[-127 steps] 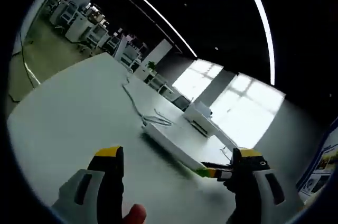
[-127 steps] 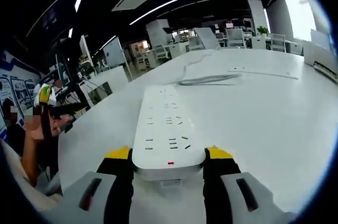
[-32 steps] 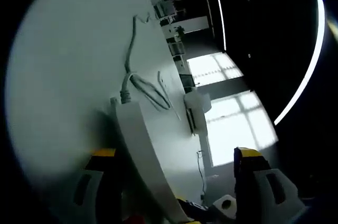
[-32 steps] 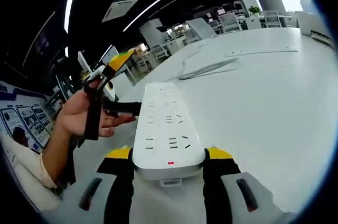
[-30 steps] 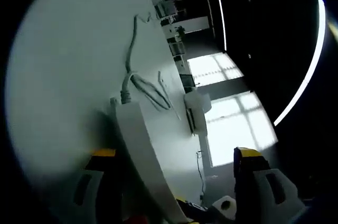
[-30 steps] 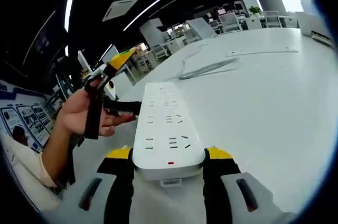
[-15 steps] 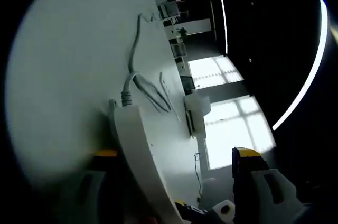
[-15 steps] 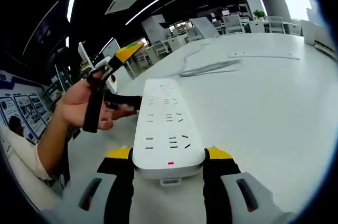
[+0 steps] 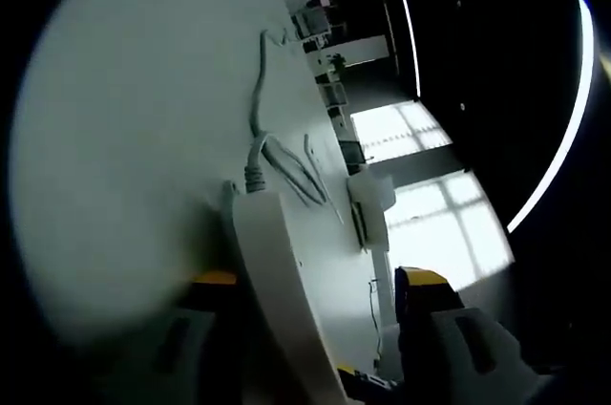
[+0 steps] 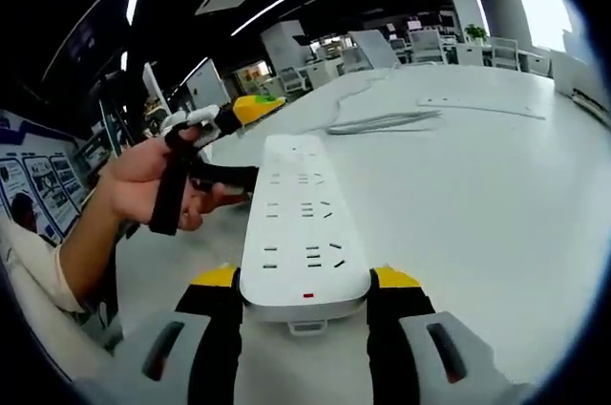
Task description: Pick up the power strip scattered on the table, fix it on the side mounting bracket of the table, and press the switch
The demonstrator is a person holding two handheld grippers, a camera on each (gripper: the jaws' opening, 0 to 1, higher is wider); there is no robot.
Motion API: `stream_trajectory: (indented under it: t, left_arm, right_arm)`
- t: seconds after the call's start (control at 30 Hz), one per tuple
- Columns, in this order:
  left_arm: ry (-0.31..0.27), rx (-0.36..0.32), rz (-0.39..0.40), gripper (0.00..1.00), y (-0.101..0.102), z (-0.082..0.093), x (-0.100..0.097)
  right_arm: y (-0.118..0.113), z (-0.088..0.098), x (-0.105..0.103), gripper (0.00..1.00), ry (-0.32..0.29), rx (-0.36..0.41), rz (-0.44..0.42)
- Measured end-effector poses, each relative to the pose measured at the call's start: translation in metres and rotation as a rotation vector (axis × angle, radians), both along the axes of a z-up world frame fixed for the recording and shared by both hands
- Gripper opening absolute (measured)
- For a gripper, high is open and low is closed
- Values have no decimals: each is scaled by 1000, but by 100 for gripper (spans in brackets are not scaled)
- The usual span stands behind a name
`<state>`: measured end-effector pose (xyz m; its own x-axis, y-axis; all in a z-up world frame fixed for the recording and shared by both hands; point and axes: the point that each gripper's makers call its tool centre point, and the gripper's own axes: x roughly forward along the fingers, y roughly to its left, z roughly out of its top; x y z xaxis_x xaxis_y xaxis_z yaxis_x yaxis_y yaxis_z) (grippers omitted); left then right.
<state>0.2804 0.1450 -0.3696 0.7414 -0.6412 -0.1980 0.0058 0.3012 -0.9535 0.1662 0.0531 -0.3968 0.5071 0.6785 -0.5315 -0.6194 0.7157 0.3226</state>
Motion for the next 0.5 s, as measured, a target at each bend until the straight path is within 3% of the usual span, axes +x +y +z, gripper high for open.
stream_trajectory:
  t: [0.5]
  left_arm:
    - [38, -25, 11, 43, 5, -14, -3]
  right_arm:
    - [2, -1, -2, 47, -22, -30, 9]
